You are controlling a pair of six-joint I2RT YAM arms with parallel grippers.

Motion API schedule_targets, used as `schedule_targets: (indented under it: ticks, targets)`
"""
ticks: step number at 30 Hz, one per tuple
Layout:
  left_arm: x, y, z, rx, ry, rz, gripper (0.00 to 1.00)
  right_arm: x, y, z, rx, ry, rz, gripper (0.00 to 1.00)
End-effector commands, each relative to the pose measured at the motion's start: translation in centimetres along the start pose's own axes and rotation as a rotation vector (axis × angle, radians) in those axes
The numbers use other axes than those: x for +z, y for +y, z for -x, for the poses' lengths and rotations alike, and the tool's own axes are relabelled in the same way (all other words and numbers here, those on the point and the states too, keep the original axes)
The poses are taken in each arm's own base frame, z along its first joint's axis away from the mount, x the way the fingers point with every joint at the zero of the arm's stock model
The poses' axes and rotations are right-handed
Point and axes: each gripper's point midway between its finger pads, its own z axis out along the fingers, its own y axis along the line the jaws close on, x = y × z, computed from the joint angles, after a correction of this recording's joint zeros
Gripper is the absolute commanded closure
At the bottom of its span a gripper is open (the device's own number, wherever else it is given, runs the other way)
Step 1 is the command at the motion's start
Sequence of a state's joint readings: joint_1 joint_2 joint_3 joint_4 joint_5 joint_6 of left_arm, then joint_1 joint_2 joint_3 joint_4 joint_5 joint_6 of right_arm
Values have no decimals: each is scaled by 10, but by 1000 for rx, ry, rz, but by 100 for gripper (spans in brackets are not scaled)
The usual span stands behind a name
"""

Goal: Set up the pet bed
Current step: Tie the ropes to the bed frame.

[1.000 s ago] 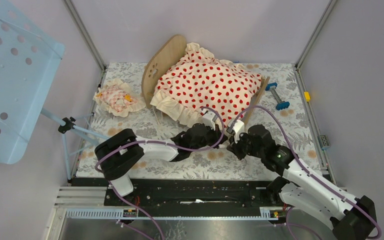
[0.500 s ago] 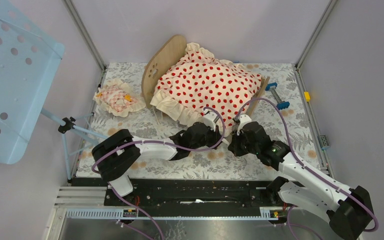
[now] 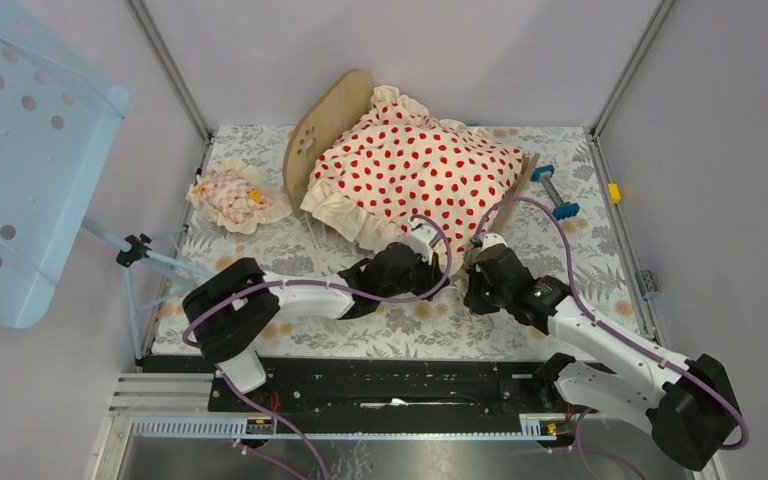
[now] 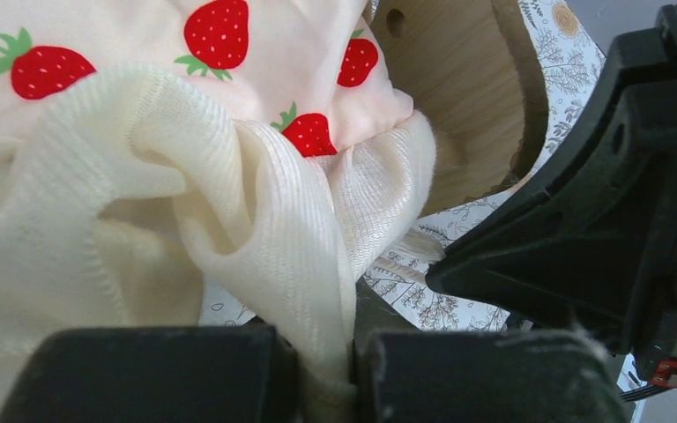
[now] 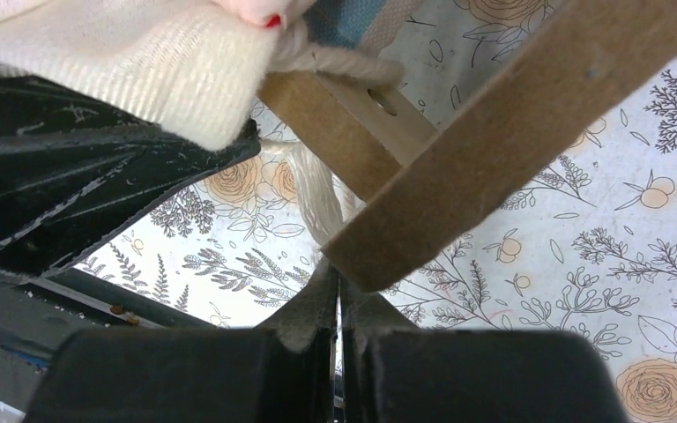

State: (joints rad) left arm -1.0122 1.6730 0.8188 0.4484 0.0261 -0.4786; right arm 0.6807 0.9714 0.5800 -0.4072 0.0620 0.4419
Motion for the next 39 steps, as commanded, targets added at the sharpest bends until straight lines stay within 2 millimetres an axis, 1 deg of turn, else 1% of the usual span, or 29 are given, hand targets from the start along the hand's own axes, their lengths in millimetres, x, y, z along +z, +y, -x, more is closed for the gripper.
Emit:
schedule_targets:
  ticks: [1,10,17,24,34,39]
  targets:
    - [-7,-26,41,27,-88,-86,100,-5,11,28,-8,-67,13,100]
    - [-12,-29,39,31,-80,-103,100,-3,14,41,-77,-101,4,100]
    - [-13,-30,38,32,-74,-109,100,5,17,48,-159,-128,-12,100]
    - [-11,-31,36,32,-62,-117,100,4,21,62,-223,-184,-25,100]
    - [-12,-33,35,31,-60,-126,100,9,41,72,-289,-223,4,100]
    - [-13,-32,33,29,-58,-128,100,4,52,81,-314,-278,29,100]
